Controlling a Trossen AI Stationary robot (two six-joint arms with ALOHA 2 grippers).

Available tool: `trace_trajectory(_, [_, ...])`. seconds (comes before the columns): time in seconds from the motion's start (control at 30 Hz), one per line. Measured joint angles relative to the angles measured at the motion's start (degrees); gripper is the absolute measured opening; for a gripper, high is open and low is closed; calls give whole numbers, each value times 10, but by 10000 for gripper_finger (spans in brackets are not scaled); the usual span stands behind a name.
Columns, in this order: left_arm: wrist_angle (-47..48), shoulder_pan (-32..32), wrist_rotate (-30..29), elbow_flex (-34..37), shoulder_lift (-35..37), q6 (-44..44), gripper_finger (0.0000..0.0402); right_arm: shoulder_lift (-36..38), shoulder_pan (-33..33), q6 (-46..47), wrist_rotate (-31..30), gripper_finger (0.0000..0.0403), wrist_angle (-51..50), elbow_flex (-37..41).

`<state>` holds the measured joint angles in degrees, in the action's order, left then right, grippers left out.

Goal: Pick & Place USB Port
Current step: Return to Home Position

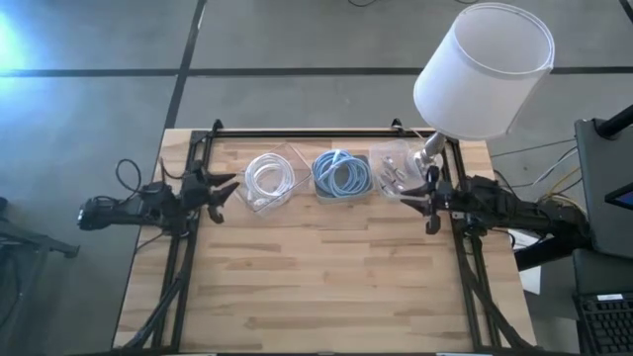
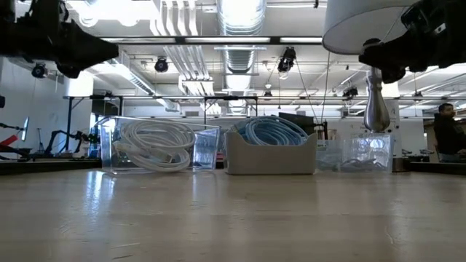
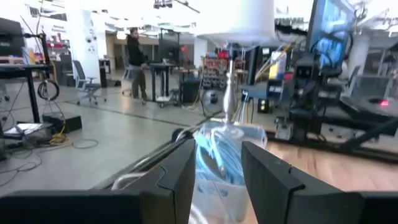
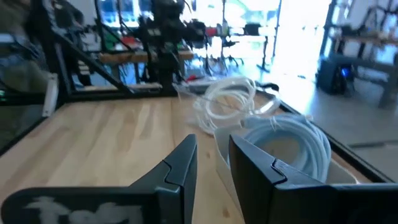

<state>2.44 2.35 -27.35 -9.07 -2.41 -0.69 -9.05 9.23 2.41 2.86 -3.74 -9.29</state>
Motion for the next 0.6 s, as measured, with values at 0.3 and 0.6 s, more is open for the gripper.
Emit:
trace_trajectory(0.3, [6, 0, -7, 34, 24, -9, 133, 91, 0, -23, 23, 88, -6, 33])
trace_trajectory(0.6, [-10, 0, -7, 66, 24, -1, 133, 90, 0, -21, 22, 77, -9, 51])
